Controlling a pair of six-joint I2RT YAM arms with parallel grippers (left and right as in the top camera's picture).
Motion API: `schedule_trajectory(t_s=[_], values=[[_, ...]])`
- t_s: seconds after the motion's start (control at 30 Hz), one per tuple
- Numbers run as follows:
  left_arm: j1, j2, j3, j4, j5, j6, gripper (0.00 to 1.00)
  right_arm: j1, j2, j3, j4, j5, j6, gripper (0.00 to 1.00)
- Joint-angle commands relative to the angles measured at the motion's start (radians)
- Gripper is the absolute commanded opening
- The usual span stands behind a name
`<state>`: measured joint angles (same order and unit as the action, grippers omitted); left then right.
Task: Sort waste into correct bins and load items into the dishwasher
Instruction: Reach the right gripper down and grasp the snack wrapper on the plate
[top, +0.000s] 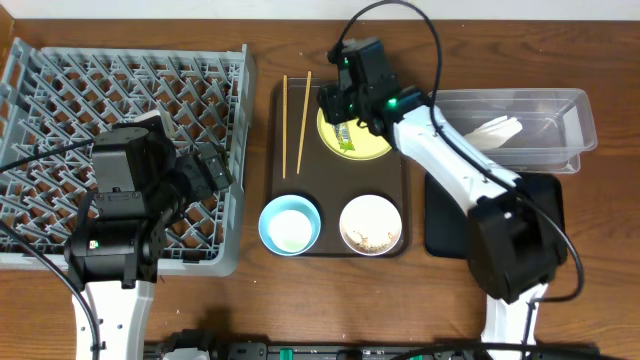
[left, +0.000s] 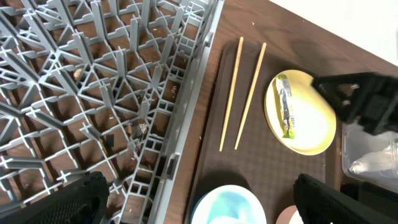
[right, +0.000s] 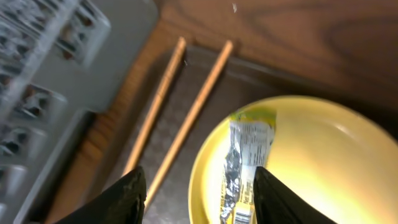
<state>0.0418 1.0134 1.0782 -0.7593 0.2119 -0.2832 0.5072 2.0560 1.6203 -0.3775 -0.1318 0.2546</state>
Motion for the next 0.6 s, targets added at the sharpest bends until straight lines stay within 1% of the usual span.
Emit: schedule_trajectory(t_s=[0.0,0.13,0.2,0.3,0.43,0.47,0.57], values=[[-0.004,-0.002,0.022,-0.003,0.013,0.017,0.98,0.004,0.042,0.001,-0.01,0.018,0.009,0.53],[-0.004,-0.002,0.022,-0.003,0.013,0.017,0.98,0.005,0.075,0.001,0.008,0.002,-0.06,0.53],[-0.004,-0.002,0.022,-0.003,0.013,0.017,0.98,0.005,0.089,0.001,0.007,0.037,-0.092,0.52],[-0.004,-0.002,0.022,-0.003,0.013,0.017,0.98,0.0,0.105,0.001,-0.007,0.102,-0.092,0.52],[-0.004,-0.002,0.022,-0.003,0.013,0.017,0.98,0.003,0.139,0.001,-0.008,0.09,-0.091,0.51],[-0.004,-0.002,0.022,-0.003,0.013,0.017,0.98,0.006,0.143,0.001,-0.01,0.09,-0.085,0.49],[-0.004,-0.002,0.022,-0.003,0.013,0.017,0.98,0.013,0.171,0.001,-0.008,0.098,-0.038,0.47]])
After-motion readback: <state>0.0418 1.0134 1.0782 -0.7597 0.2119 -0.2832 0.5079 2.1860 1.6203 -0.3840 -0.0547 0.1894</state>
